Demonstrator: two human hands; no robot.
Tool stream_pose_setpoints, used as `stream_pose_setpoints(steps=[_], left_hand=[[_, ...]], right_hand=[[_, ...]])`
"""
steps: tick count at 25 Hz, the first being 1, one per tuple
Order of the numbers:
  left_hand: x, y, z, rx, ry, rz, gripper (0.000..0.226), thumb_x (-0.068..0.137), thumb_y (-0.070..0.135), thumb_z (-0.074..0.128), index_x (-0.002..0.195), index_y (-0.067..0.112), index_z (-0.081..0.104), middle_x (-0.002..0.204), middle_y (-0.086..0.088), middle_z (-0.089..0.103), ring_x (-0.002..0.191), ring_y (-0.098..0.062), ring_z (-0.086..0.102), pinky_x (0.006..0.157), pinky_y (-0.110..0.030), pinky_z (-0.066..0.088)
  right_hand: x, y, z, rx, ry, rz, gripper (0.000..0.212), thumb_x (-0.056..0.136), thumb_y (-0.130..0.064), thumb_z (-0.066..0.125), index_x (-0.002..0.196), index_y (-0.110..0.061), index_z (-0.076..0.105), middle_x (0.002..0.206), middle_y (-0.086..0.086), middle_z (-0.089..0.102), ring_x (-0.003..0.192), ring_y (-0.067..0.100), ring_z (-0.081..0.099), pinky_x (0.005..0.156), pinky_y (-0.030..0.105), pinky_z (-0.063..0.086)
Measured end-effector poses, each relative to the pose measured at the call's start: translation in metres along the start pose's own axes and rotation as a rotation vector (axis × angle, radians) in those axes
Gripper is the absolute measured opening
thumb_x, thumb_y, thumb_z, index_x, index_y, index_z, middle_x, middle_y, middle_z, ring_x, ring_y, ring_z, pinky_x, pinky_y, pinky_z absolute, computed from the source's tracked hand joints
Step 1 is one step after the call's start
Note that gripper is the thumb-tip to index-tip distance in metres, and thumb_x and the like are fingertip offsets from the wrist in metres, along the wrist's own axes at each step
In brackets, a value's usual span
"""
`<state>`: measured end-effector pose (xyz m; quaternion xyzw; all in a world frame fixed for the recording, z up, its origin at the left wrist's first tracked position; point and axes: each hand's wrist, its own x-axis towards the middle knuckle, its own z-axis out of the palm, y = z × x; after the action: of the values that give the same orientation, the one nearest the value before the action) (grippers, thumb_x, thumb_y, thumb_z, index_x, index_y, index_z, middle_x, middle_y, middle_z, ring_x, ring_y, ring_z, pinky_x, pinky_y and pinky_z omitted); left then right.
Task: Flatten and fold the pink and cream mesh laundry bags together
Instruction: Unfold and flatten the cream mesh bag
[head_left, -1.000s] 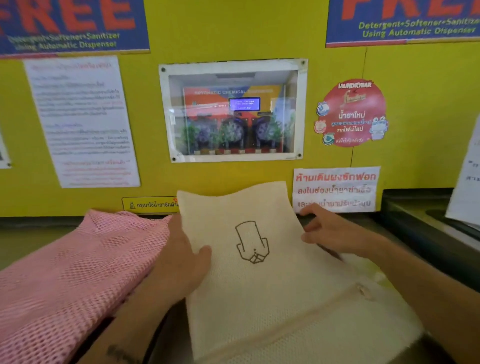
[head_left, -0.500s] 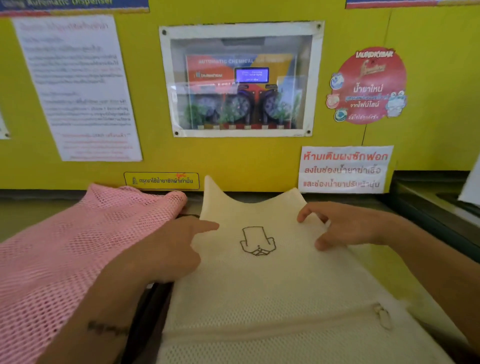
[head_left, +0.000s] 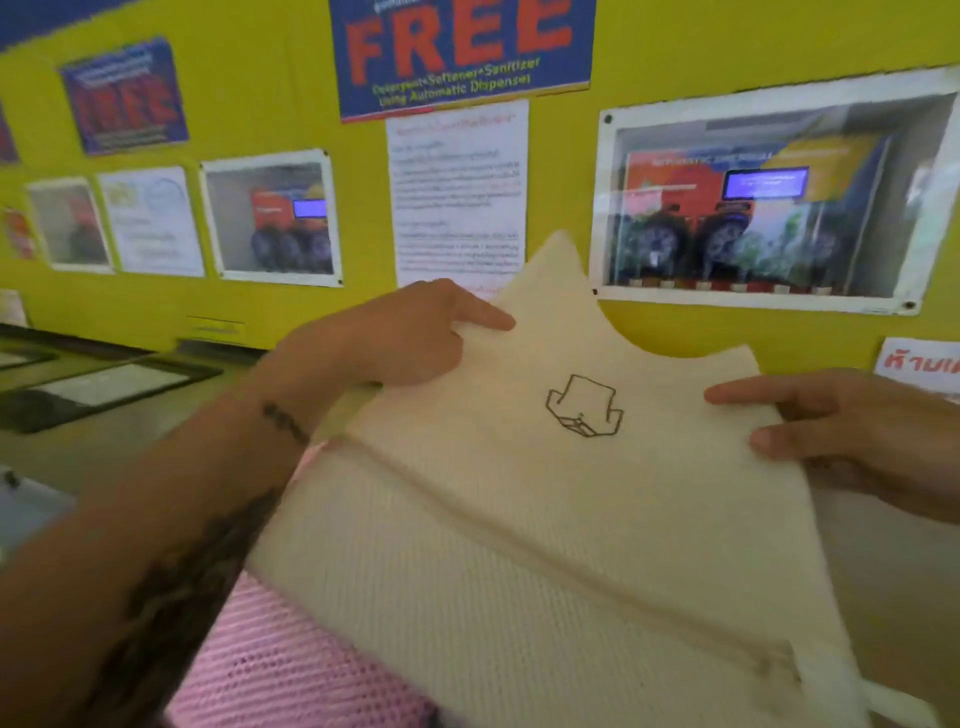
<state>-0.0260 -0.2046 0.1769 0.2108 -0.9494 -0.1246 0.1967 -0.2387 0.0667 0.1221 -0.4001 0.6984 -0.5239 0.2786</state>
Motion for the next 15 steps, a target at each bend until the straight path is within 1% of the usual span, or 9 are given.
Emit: stream_pose_setpoints(steps=[2,3,6,7,9,10,12,13,15], left_hand=[[0.005,-0.048,-0.016,0.105,0.013,-0.065,0.062,0.088,0.000,0.041,0.129,0.043,0.058,0.145,0.002,0.043,0.132,-0.020,0.043,0.101,-0.022,0.032],[0.007,-0.073,-0.017,0.145,-0.003,-0.093,0.061,0.088,-0.001,0.042,0.130,0.041,0.058,0.145,0.000,0.042,0.133,-0.022,0.041,0.104,-0.025,0.032],[0.000,-0.140,0.001,0.229,-0.131,-0.185,0.057,0.088,0.001,0.047,0.136,0.032,0.053,0.149,-0.005,0.039,0.135,-0.026,0.040,0.110,-0.036,0.034],[-0.007,-0.154,0.010,0.250,-0.183,-0.200,0.055,0.090,0.004,0.050,0.139,0.028,0.050,0.149,-0.006,0.038,0.134,-0.027,0.040,0.110,-0.038,0.035],[-0.021,-0.173,0.029,0.271,-0.273,-0.181,0.053,0.093,0.024,0.055,0.145,0.027,0.043,0.151,-0.006,0.035,0.136,-0.026,0.037,0.112,-0.041,0.034],[-0.028,-0.179,0.038,0.239,-0.307,-0.170,0.056,0.094,0.038,0.054,0.146,0.029,0.039,0.154,-0.003,0.032,0.140,-0.024,0.033,0.115,-0.042,0.029],[-0.041,-0.185,0.055,0.169,-0.390,-0.178,0.061,0.092,0.056,0.045,0.148,0.035,0.034,0.159,0.004,0.025,0.145,-0.020,0.025,0.119,-0.043,0.021],[-0.045,-0.187,0.063,0.168,-0.416,-0.164,0.061,0.093,0.058,0.039,0.149,0.034,0.032,0.160,0.004,0.024,0.146,-0.020,0.023,0.120,-0.044,0.019],[-0.051,-0.193,0.072,0.169,-0.370,-0.131,0.057,0.097,0.053,0.035,0.149,0.030,0.033,0.160,-0.001,0.027,0.146,-0.021,0.024,0.120,-0.042,0.018]], right_hand=[[0.022,-0.015,0.052,0.093,-0.042,0.035,0.053,0.069,-0.005,0.077,0.120,-0.012,0.066,0.113,0.007,0.074,0.099,0.026,0.072,0.076,0.034,0.062],[0.031,-0.020,0.080,0.115,-0.042,0.065,0.047,0.079,0.004,0.068,0.124,-0.008,0.063,0.115,0.010,0.072,0.101,0.028,0.070,0.080,0.036,0.061],[0.060,-0.008,0.148,-0.012,-0.034,0.160,0.047,0.087,0.008,0.061,0.132,-0.005,0.056,0.109,0.012,0.069,0.093,0.028,0.071,0.080,0.040,0.060],[0.064,-0.003,0.165,-0.166,-0.047,0.164,0.049,0.087,0.003,0.064,0.134,-0.007,0.055,0.105,0.010,0.069,0.087,0.025,0.072,0.078,0.038,0.061],[0.069,0.000,0.184,-0.590,-0.096,0.112,0.047,0.090,-0.018,0.065,0.136,-0.016,0.055,0.103,-0.002,0.067,0.079,0.010,0.068,0.072,0.021,0.055],[0.068,-0.002,0.189,-0.790,-0.102,0.093,0.047,0.092,-0.029,0.062,0.138,-0.021,0.053,0.111,-0.005,0.064,0.086,0.005,0.062,0.075,0.017,0.047],[0.064,-0.009,0.192,-1.051,-0.063,0.080,0.049,0.094,-0.046,0.052,0.139,-0.027,0.052,0.138,-0.005,0.055,0.115,0.009,0.054,0.093,0.021,0.040],[0.062,-0.011,0.193,-1.121,-0.053,0.088,0.050,0.093,-0.052,0.047,0.136,-0.029,0.055,0.143,-0.005,0.052,0.124,0.014,0.051,0.101,0.026,0.039],[0.060,-0.015,0.197,-1.220,-0.033,0.071,0.059,0.086,-0.064,0.041,0.132,-0.031,0.057,0.138,-0.005,0.055,0.125,0.018,0.050,0.102,0.035,0.042]])
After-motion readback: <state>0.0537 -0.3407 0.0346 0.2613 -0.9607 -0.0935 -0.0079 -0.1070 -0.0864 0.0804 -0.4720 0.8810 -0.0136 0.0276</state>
